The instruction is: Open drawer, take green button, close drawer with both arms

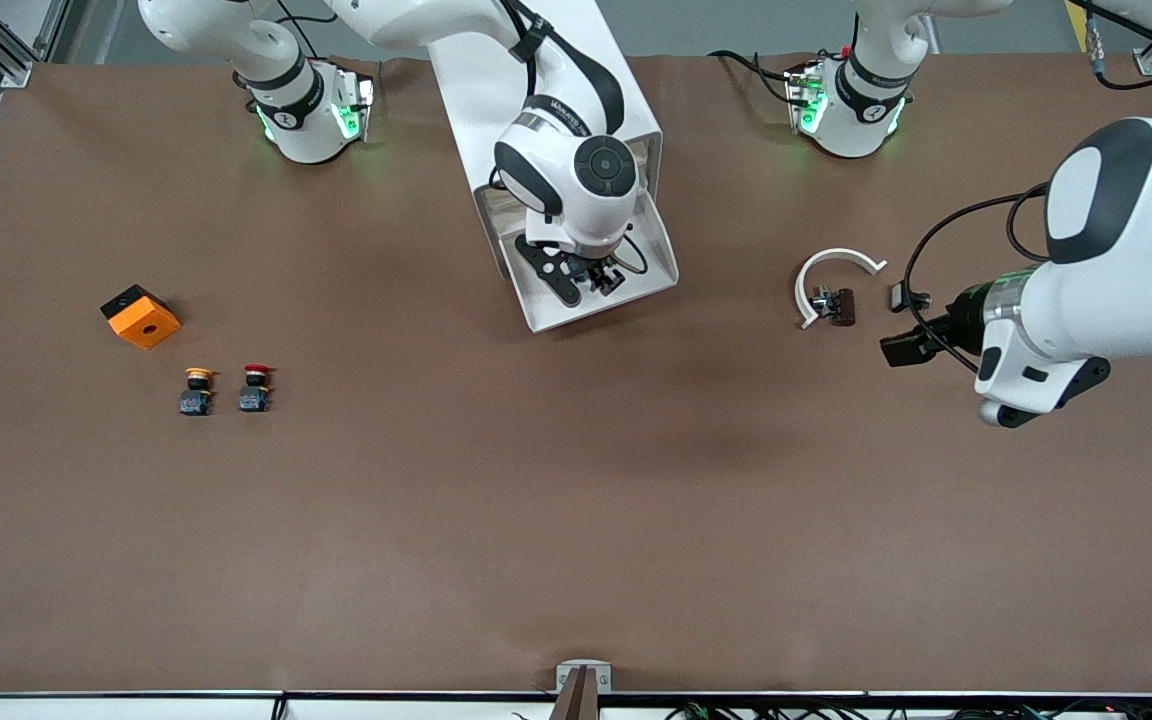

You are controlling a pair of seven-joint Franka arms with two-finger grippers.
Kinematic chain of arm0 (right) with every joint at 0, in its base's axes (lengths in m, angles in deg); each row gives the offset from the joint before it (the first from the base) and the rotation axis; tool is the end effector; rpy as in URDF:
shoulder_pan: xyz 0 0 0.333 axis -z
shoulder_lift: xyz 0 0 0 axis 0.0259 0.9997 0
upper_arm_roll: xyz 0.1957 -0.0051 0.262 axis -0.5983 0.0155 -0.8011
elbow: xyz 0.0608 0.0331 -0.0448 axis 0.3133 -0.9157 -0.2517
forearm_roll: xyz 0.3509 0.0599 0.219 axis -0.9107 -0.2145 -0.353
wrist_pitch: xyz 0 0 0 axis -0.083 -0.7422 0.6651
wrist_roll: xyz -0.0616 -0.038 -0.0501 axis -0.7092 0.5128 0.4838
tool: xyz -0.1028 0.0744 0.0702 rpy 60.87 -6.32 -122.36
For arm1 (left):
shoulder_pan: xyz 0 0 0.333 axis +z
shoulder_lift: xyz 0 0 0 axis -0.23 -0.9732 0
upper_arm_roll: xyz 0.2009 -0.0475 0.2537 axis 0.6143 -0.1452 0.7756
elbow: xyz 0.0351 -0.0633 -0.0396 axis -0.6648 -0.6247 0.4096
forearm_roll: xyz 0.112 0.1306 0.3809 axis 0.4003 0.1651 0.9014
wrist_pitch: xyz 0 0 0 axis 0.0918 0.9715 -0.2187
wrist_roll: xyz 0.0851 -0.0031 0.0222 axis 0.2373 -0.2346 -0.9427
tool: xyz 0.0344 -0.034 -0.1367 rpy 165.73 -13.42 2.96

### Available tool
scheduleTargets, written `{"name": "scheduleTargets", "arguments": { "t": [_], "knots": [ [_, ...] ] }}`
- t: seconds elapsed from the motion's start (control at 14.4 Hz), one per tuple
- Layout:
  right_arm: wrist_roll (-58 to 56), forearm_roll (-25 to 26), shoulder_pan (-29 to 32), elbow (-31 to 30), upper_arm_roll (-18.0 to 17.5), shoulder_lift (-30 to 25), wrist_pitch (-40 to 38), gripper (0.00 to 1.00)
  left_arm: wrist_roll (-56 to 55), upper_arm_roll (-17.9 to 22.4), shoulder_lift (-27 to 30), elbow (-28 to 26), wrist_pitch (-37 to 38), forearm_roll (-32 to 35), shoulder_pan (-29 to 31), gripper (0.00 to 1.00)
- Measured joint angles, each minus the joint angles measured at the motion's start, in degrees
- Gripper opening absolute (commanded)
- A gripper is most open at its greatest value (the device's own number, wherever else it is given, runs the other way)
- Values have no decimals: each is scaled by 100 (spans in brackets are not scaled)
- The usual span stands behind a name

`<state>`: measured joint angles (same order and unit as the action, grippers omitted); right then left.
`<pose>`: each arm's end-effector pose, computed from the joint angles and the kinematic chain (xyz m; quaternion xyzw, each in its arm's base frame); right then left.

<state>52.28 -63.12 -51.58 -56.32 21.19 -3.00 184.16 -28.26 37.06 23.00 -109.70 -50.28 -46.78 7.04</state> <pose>0.4135 0.5635 0.2385 0.9108 -0.4040 -0.0516 0.0679 0.6241 -0.1185 0.4515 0.9675 0.2073 -0.1444 0.0083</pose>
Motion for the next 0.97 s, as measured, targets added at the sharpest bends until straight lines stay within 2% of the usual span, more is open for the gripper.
{"name": "scheduleTargets", "arguments": {
  "t": [0.21,0.56,0.63,0.97],
  "knots": [
    [3,-5,1,-3,7,18,12,43,293,-69,392,-759,-425,0,-21,100],
    [3,-6,0,-58,6,35,164,38,299,-504,569,-1405,-857,316,-42,100],
    [3,-6,0,-72,6,56,209,31,299,-539,609,-1564,-1029,346,-43,100],
    [2,-6,0,-75,8,124,332,31,310,-722,962,-2527,-1991,357,-48,100]
  ]
}}
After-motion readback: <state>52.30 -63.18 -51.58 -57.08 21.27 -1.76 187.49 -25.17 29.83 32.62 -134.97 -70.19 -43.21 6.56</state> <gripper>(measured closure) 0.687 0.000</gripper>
